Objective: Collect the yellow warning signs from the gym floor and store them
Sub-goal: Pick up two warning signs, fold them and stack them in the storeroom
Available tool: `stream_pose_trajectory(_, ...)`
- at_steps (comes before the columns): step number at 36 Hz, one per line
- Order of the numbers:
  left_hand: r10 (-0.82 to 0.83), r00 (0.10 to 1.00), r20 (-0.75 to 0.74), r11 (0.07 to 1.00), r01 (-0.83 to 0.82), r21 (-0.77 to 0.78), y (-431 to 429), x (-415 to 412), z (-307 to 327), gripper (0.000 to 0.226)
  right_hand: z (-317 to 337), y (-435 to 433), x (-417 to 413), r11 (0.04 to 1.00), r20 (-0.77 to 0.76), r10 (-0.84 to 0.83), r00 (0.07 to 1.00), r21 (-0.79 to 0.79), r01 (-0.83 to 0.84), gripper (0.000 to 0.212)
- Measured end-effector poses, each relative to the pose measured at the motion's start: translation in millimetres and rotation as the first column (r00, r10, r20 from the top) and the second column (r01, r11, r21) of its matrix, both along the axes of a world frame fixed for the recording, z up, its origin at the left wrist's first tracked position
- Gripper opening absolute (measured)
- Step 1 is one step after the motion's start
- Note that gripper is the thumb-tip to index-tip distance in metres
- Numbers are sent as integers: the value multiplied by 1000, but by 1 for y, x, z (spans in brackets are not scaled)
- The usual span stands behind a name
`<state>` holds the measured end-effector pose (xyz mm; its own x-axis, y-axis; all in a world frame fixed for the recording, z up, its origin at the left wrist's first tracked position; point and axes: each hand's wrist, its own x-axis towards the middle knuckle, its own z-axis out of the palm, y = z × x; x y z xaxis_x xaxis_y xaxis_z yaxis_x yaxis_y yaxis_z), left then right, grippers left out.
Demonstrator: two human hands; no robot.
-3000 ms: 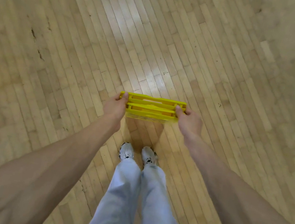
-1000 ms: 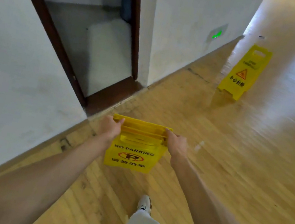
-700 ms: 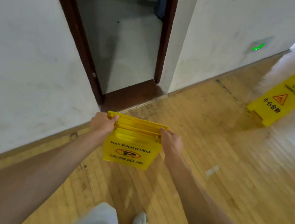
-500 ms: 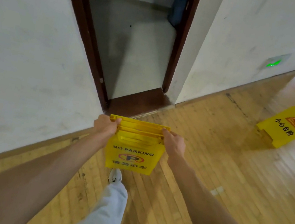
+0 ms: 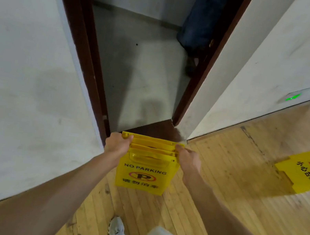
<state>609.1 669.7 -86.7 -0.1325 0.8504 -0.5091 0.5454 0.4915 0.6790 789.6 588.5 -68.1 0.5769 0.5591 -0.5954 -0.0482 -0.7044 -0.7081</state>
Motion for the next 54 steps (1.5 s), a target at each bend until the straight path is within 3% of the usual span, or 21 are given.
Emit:
stream_pose_trajectory(7, 18, 1000, -13, 999, -17, 36, 99, 19, 8, 45, 10, 96, 19, 998, -17, -5, 1000, 64, 6, 24)
stream_pose_trajectory(14, 27, 998, -50, 999, -25, 33, 203, 64, 9, 47, -8, 213, 66, 1000, -22, 6, 1000, 12, -6, 53)
stream_pose_trajectory(20, 152, 988, -28, 988, -152, -19, 293, 130, 28, 59, -4, 307, 123, 999, -55, 22, 998, 36, -20, 42)
stream_pose_trajectory(30, 298, 954, 35, 954, -297, -30, 417, 200, 47, 46, 4, 443, 195, 992, 9, 100, 995, 70, -100, 42)
stream_pose_trajectory(43, 248, 967, 64, 969, -247, -26, 603, 233, 27, 48, -4, 615, 224, 981, 73, 152, 986, 109, -159, 35)
stream_pose_trajectory(50, 191, 978, 80, 980, -186, -70, 717, 231, 17, 31, -12, 729, 221, 998, 45, 26, 999, 50, -28, 35)
stream_pose_trajectory(54, 115, 991, 69, 992, -111, -56, 782, 234, 21, 37, -10, 786, 222, 998, 48, -22, 999, 67, 19, 26)
